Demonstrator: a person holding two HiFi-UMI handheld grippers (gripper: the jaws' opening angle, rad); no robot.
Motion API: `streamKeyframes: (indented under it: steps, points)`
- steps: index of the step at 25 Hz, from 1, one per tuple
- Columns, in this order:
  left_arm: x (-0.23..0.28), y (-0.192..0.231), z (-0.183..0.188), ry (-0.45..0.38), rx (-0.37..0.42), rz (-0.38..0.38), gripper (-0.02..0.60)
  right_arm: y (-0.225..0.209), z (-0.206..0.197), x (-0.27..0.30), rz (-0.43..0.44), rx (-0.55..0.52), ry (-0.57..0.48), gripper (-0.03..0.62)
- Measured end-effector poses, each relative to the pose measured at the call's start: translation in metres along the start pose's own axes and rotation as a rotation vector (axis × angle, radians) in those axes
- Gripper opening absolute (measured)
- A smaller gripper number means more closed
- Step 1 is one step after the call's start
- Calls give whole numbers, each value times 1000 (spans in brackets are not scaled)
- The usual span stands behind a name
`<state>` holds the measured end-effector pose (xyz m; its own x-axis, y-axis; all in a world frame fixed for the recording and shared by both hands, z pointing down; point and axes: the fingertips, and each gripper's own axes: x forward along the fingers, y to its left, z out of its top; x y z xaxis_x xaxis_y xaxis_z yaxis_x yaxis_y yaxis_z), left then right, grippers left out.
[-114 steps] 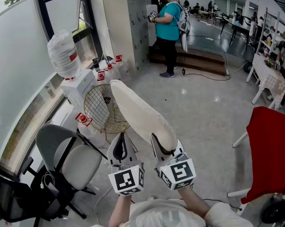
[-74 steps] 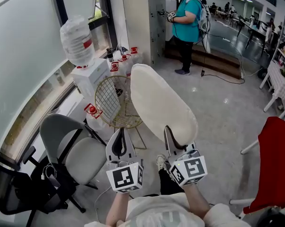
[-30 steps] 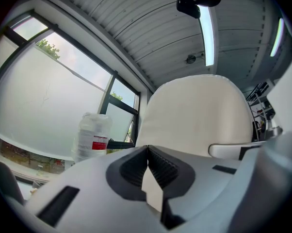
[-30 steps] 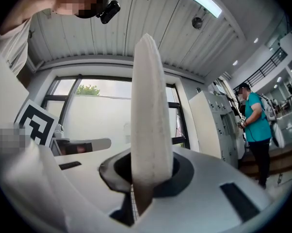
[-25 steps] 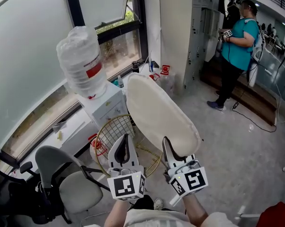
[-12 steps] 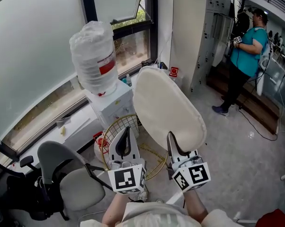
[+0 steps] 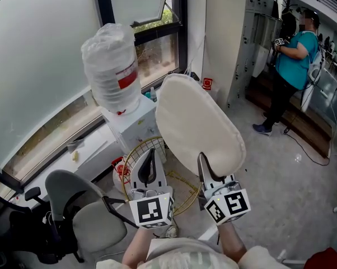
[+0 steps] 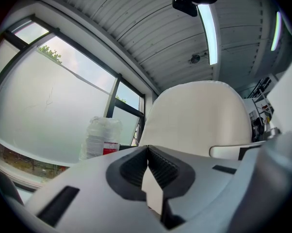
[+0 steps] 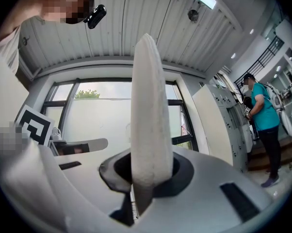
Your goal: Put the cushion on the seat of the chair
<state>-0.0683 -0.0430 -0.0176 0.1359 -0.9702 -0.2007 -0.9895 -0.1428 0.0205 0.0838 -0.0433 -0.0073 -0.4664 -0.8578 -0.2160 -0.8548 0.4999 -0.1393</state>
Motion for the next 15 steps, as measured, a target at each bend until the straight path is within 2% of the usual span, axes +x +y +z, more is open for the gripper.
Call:
streamKeyframes:
  steps: [10,15]
  points:
    - [18,16,-22,1,35,26,14,-6,-35,26,10,42,59,51]
    - [32,27,-67,64,20,37,14,-12,-75,42,35,83,130,51]
